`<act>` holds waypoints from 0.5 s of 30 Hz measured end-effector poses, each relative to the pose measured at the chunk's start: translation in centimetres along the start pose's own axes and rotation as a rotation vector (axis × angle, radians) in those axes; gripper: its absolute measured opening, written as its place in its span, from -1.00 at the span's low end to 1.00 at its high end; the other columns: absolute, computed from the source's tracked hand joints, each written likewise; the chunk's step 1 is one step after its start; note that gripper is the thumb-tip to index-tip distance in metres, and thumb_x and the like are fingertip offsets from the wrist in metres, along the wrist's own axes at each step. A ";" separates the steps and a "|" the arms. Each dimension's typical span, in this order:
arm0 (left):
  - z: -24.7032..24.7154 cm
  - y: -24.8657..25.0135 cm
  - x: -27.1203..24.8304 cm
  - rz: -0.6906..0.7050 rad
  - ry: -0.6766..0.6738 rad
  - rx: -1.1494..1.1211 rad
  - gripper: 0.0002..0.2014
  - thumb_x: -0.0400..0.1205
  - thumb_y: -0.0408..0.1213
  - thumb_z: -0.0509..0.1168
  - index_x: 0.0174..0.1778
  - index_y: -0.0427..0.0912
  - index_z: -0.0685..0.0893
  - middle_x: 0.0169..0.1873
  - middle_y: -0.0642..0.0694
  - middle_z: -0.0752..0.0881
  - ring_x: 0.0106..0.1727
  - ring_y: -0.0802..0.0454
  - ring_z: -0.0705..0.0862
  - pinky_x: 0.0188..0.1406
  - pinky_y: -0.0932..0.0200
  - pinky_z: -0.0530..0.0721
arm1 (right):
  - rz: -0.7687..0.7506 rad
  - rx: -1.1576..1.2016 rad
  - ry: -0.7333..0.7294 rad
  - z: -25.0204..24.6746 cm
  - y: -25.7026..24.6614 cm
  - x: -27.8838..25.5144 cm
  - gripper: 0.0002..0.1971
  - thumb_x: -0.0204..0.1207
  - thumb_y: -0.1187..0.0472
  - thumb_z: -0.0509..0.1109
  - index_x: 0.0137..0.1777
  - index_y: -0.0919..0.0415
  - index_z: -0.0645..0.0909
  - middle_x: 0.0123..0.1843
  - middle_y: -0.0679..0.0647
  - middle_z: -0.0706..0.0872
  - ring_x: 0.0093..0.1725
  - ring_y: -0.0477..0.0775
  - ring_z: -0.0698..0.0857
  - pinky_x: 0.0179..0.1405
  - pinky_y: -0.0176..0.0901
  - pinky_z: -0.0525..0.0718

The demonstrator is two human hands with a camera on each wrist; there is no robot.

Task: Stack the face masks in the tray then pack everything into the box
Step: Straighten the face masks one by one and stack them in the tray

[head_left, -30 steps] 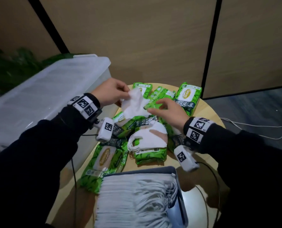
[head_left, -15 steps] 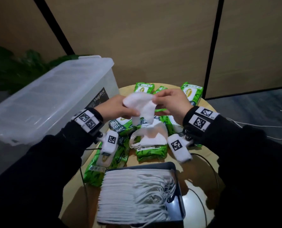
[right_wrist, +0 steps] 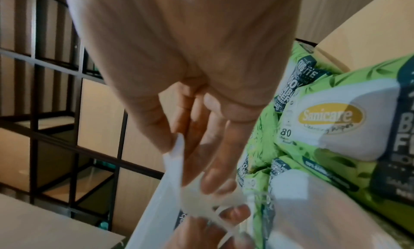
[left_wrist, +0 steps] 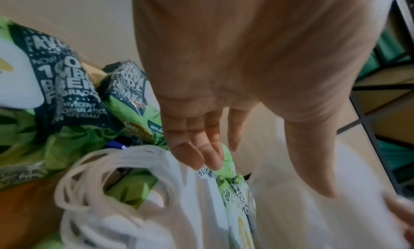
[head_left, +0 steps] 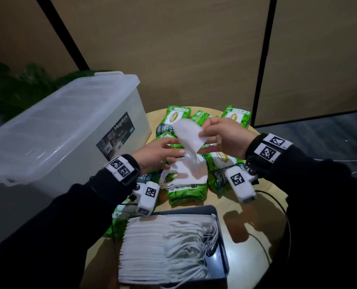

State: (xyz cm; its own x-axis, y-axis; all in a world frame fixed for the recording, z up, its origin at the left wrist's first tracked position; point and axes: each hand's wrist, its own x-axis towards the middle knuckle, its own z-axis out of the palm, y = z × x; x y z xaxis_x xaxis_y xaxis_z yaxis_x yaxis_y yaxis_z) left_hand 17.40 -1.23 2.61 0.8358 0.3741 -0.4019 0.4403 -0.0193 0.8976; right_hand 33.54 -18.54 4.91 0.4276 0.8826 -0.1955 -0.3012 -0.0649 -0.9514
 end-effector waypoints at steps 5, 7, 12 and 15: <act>0.6 0.7 0.3 0.084 -0.102 -0.216 -0.59 0.55 -0.35 0.55 0.31 -0.35 0.72 0.07 -0.24 0.81 0.02 -0.10 0.78 0.13 -0.01 0.77 | -0.056 0.066 0.026 0.2 -0.3 0.1 -0.73 0.57 0.55 0.43 -0.24 0.21 0.54 -0.22 0.17 0.68 -0.33 0.10 0.77 -0.17 0.08 0.90; 0.1 1.1 0.1 0.076 0.001 -0.198 -0.75 0.51 -0.38 0.52 0.09 -0.36 0.77 -0.17 -0.22 0.84 -0.26 -0.01 0.81 -0.10 0.09 0.84 | 0.003 -0.001 0.120 -0.5 0.3 0.5 -0.73 0.56 0.56 0.43 -0.24 0.22 0.54 -0.23 0.19 0.66 -0.33 0.13 0.78 -0.20 0.10 0.90; -2.0 0.3 -0.8 -0.001 0.130 -0.028 -0.89 0.57 -0.44 0.51 -0.07 -0.40 0.75 -0.40 -0.22 0.78 -0.46 0.04 0.79 -0.43 0.20 0.81 | 0.264 -0.391 0.042 -1.1 1.8 0.4 -0.95 0.61 0.39 0.46 -0.05 0.28 0.65 -0.17 0.21 0.80 -0.32 0.13 0.76 -0.28 0.00 0.75; -2.1 -0.5 -0.9 -0.056 0.138 0.013 -0.89 0.58 -0.48 0.50 -0.07 -0.44 0.73 -0.42 -0.24 0.76 -0.49 0.04 0.76 -0.49 0.21 0.79 | 0.365 -0.544 -0.031 -1.0 2.2 0.5 -0.94 0.63 0.29 0.49 -0.04 0.27 0.67 -0.19 0.16 0.85 -0.35 0.08 0.70 -0.39 -0.16 0.64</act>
State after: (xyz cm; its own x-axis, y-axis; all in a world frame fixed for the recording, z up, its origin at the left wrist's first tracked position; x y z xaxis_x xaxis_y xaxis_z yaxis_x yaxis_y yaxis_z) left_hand 15.70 0.41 2.87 0.7570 0.4990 -0.4219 0.4901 -0.0067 0.8716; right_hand 33.93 -18.72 2.53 0.3525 0.7715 -0.5296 0.0555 -0.5822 -0.8112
